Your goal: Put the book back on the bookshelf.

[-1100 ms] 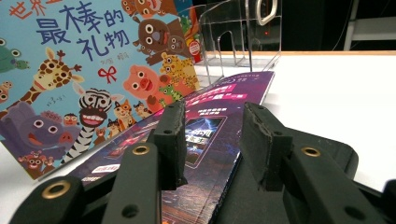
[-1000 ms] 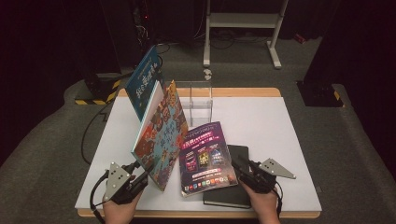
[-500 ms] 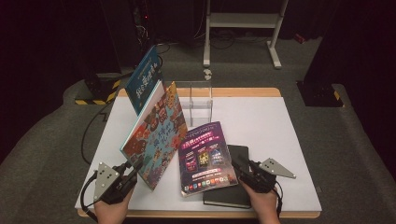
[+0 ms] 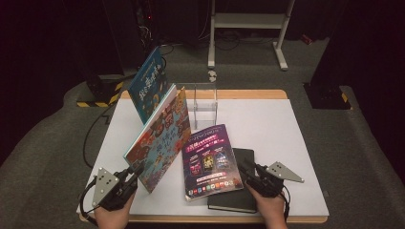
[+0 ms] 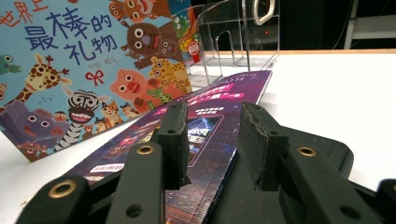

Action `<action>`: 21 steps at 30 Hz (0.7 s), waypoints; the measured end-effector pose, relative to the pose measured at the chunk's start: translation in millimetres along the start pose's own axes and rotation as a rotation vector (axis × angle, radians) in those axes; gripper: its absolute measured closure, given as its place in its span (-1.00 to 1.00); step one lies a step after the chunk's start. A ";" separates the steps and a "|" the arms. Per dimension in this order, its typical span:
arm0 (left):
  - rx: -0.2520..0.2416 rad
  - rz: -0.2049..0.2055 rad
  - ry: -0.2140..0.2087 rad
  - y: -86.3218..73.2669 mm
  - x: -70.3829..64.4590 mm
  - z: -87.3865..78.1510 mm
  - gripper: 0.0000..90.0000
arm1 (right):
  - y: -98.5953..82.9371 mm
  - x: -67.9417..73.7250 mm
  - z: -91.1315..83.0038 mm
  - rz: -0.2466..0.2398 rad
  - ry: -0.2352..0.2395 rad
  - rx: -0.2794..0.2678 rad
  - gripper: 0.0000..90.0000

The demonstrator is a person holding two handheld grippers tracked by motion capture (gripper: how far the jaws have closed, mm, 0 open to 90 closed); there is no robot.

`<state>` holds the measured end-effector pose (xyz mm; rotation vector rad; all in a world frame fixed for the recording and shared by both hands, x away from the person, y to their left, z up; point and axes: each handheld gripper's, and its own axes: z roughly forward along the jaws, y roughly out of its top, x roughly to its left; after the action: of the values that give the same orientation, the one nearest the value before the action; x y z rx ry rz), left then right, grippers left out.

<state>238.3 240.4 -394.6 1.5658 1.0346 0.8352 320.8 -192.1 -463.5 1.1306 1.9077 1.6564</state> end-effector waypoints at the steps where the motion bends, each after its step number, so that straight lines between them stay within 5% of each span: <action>1: 0.001 0.000 -0.006 -0.2 0.4 -0.2 0.77 | 0.1 0.2 -0.1 0.000 0.000 0.000 0.38; 9: -0.019 -0.002 -0.048 -3.0 6.6 -0.1 0.73 | 0.0 0.5 0.3 0.000 0.003 0.003 0.38; 18: -0.033 -0.017 -0.022 -1.5 11.7 0.6 0.70 | -0.2 0.9 0.7 0.000 0.002 0.007 0.38; 21: -0.013 -0.054 -0.048 1.4 14.9 2.5 0.66 | -0.2 0.6 0.6 -0.001 0.003 0.006 0.38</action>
<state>246.6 253.1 -393.7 1.5338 1.0306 0.7628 320.8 -191.2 -463.6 1.1304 1.9159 1.6540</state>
